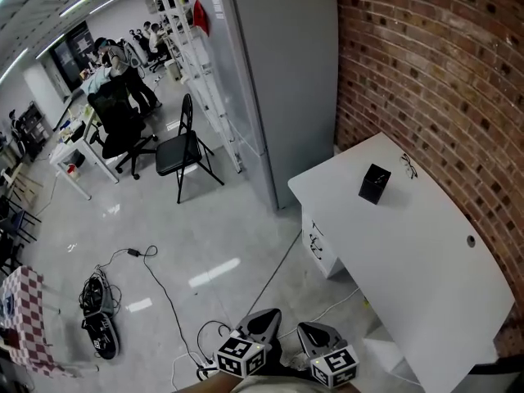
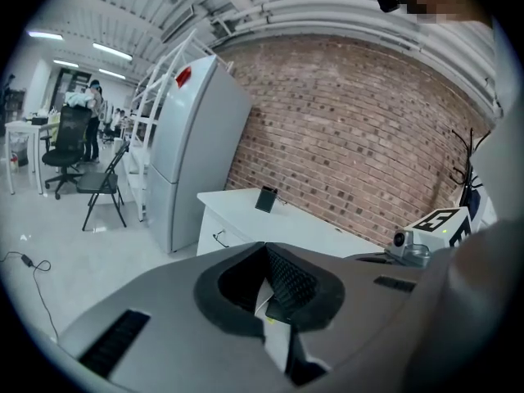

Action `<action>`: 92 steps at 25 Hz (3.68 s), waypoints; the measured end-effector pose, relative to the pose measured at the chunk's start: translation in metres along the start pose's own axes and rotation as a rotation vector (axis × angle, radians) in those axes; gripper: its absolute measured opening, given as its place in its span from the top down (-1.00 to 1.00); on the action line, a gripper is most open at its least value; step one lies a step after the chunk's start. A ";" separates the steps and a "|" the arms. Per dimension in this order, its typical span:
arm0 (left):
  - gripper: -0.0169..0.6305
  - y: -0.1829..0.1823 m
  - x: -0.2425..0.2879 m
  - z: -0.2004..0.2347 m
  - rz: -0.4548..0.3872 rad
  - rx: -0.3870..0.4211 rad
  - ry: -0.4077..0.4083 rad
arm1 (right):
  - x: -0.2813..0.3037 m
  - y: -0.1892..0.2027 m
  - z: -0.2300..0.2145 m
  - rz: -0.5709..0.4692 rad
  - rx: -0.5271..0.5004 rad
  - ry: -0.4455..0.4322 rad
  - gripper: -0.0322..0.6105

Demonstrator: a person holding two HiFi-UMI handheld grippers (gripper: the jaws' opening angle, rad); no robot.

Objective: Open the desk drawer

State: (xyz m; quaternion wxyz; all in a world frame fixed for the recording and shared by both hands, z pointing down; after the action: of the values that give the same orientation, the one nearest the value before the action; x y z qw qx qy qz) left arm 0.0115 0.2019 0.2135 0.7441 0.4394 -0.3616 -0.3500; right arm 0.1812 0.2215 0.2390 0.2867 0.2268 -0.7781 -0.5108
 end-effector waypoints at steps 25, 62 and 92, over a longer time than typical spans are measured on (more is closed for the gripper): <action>0.92 0.014 0.233 0.208 0.172 0.040 0.170 | 0.226 0.023 -0.153 0.251 -0.114 0.283 0.85; 0.92 0.329 0.369 0.341 0.223 -0.157 0.006 | 0.388 0.370 -0.392 0.388 -0.237 0.361 0.62; 0.92 0.369 0.399 0.360 0.167 -0.206 0.011 | 0.437 0.458 -0.460 0.677 -0.395 0.689 0.52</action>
State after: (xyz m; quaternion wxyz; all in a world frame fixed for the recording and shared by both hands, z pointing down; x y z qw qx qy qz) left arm -0.0216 -0.1407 0.7673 0.8137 0.3308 -0.3550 -0.3200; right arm 0.1455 -0.1952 0.9007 0.7126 0.0590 -0.5571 -0.4223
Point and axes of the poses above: the fingertips, and each gripper's own axes: x forward along the fingers, z to its left, y out of its underside, the point moved 9 cm from there along -x, backward along the fingers, and after that the axes turned 12 degrees about -z, right-handed, at the moved point
